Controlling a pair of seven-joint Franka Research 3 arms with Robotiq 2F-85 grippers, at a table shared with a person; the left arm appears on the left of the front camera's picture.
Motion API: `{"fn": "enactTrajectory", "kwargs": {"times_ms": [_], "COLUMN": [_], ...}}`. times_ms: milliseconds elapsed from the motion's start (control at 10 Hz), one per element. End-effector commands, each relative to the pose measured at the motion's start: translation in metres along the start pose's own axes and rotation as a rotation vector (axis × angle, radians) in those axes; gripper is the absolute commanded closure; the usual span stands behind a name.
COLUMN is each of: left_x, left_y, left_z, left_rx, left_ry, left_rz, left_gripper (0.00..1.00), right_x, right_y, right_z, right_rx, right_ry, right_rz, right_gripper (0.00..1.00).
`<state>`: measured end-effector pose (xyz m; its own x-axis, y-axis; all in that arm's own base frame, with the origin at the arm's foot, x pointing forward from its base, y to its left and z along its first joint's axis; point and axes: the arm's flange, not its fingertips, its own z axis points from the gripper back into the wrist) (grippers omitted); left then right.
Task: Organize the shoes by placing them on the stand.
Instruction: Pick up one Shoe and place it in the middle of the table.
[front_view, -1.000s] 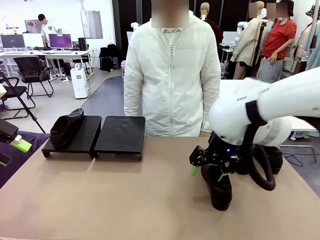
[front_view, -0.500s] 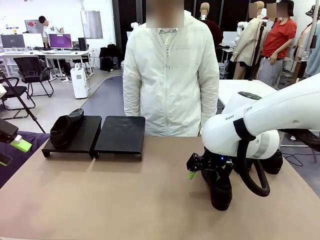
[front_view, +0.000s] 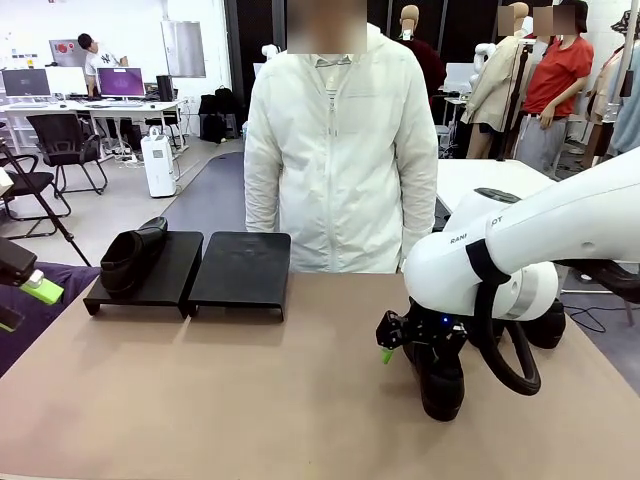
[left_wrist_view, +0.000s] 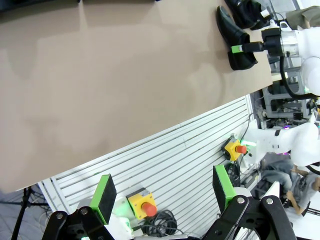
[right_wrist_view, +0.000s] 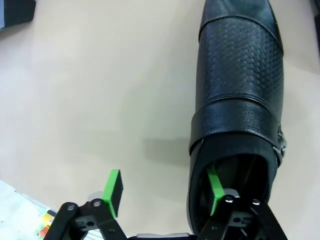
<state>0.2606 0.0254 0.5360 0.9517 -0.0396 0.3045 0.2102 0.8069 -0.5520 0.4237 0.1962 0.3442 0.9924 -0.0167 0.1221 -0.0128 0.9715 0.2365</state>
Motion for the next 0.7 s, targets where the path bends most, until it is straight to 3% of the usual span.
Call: {"fn": "enactTrajectory", "kwargs": {"times_ms": [0, 600], "left_x": [-0.0005, -0.0005], "left_y": [0.0017, 0.0017], "left_z": [0.0016, 0.0016], "left_rx": [-0.018, -0.018], "left_ry": [0.000, 0.000], "left_rz": [-0.012, -0.012], "left_gripper": [0.00, 0.00], "right_x": [-0.0012, 0.0009], "right_y": [0.0022, -0.0015], "right_z": [-0.0017, -0.0011], "right_rx": [-0.046, -0.051], "right_ry": [-0.026, -0.033], "right_rz": [0.011, -0.011], "right_gripper": [1.00, 1.00]}}
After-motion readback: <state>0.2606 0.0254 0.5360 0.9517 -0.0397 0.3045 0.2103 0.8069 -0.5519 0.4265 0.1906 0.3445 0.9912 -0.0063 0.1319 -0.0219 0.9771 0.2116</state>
